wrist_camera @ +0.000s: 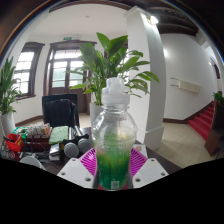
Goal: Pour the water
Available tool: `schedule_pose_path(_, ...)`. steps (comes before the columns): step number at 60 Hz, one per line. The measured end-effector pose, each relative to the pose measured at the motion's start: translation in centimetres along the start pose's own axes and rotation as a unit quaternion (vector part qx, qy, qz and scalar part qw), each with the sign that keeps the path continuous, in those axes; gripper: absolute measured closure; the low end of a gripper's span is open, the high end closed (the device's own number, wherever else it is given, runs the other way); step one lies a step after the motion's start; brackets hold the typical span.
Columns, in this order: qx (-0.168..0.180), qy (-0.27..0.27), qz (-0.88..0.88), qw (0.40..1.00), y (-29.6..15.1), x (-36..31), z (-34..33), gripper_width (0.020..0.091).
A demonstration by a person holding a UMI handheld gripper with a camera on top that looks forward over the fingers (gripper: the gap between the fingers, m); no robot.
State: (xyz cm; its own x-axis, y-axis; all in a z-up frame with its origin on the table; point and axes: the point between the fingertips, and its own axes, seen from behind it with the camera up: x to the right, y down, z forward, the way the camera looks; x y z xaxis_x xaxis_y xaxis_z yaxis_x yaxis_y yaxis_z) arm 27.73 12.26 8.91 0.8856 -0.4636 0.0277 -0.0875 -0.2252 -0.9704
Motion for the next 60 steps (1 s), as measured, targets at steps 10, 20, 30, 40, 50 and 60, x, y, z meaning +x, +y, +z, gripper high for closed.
schedule_pose_path(10, -0.02, -0.001, 0.0, 1.0, 0.5, 0.1, 0.1, 0.0537)
schedule_pose_path(20, -0.05, -0.017, 0.001, 0.999, 2.0, -0.2, -2.5, 0.0257)
schedule_pose_path(30, -0.056, -0.034, 0.001, 0.998, 3.4, -1.4, -10.1, 0.0256)
schedule_pose_path(40, -0.043, -0.071, 0.007, 0.997, 2.6, -3.9, -19.5, 0.0254)
schedule_pose_path(50, -0.048, -0.125, -0.023, 0.991, 1.6, -7.1, -27.4, 0.0254)
schedule_pose_path(60, -0.05, -0.147, -0.028, 0.987, 0.9, -8.9, -32.1, 0.0254)
